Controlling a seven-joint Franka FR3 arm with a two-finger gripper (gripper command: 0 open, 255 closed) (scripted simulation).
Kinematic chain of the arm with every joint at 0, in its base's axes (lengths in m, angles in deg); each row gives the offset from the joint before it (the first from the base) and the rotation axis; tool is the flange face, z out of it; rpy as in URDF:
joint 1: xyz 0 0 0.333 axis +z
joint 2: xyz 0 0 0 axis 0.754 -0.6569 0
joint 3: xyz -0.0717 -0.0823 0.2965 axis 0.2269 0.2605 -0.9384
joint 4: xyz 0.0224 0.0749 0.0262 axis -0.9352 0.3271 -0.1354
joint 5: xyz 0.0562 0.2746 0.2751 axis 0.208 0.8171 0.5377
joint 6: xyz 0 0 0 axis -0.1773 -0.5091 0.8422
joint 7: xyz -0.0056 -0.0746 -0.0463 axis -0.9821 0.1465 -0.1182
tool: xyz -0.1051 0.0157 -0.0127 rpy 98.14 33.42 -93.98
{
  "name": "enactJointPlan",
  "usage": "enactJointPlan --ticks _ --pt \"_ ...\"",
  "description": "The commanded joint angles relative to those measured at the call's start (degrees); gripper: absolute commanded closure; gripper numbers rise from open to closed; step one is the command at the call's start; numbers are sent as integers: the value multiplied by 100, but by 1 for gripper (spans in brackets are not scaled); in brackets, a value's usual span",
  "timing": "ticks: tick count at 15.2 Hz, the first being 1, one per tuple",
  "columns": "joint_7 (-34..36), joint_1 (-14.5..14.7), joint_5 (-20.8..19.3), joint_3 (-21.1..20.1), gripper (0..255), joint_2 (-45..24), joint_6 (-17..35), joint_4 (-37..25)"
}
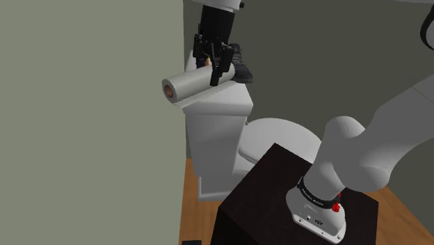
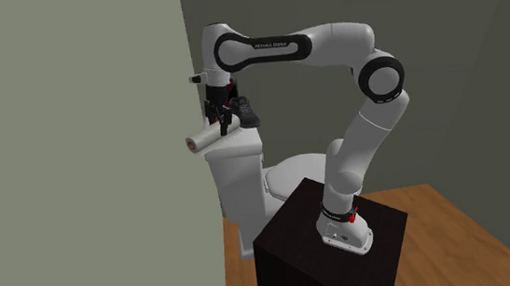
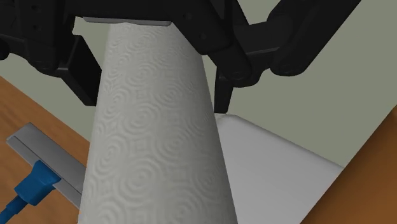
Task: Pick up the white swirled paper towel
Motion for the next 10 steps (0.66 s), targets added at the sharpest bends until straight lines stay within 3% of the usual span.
enactJointPlan --ticks 1,10 --pt "32 -2 -3 1 255 -17 -144 -171" --pt "103 1 -7 15 255 -175 -686 -876"
